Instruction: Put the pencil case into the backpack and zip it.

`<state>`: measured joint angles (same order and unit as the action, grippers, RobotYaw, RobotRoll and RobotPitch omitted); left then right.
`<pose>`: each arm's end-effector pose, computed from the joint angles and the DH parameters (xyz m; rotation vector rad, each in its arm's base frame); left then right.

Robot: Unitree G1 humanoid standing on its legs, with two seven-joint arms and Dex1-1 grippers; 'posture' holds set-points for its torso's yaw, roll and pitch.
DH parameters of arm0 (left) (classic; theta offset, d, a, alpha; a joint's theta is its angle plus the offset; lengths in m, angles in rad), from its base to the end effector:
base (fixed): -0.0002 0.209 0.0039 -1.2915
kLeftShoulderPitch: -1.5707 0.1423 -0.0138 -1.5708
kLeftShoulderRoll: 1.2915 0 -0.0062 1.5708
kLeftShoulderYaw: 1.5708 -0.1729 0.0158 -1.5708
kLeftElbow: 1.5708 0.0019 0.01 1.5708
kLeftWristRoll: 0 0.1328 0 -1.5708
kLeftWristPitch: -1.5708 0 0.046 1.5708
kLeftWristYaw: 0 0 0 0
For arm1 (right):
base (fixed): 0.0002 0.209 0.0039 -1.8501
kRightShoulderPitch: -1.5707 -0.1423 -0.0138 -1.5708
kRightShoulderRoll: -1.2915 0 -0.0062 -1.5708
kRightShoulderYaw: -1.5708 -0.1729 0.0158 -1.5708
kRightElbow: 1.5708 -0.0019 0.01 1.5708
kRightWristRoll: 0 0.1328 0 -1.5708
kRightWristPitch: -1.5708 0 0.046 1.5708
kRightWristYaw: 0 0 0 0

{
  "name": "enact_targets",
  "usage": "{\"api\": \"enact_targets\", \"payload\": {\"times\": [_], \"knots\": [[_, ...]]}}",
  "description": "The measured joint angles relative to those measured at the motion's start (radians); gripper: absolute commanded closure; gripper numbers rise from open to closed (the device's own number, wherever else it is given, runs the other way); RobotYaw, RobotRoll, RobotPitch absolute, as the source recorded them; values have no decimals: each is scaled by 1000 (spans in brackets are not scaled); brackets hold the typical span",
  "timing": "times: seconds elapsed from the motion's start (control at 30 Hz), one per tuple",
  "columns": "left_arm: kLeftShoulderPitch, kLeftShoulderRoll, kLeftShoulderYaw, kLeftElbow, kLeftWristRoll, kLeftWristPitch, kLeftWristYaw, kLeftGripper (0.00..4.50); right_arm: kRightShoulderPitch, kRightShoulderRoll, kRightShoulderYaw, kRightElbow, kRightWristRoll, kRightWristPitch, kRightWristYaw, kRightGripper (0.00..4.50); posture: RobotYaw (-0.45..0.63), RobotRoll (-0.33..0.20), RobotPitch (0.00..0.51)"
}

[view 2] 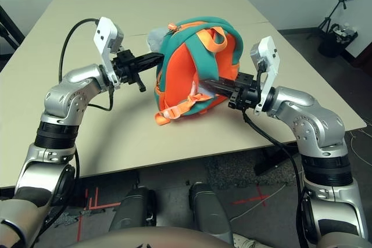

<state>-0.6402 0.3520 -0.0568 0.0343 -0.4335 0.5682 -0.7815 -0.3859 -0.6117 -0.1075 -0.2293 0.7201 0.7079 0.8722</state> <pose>0.2872 0.1585 0.1816 0.0039 0.0135 -1.0245 0.2409 -0.2202 0.1833 0.0682 0.0765 1.0727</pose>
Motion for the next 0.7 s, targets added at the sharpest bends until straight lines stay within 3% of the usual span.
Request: {"api": "enact_targets", "payload": {"times": [0.13, 0.23, 0.4, 0.57, 0.7], "knots": [[-23, 36, 56, -34, -74, 33, -45, 4425, 1, -3, 0, 0, 0, 0, 2, 4500, -143, 0, 54], [-63, 95, 137, -44, -169, 81, -92, 3842, 3, -6, 0, 0, 0, 0, 4, 4500, -143, 0, 59], [-188, 149, 281, 21, -254, 87, -99, 1982, 5, -11, -1, 0, 0, 0, 4, 4500, -144, 0, 63], [-225, 172, 311, 156, -212, 12, -68, 42, 5, -17, -2, 4, 0, 0, 5, 4500, -142, 0, 62], [-226, 130, 306, 266, -163, -44, -25, 42, 5, -17, -2, 7, 0, -5, 6, 4500, -147, 0, 56]]}}
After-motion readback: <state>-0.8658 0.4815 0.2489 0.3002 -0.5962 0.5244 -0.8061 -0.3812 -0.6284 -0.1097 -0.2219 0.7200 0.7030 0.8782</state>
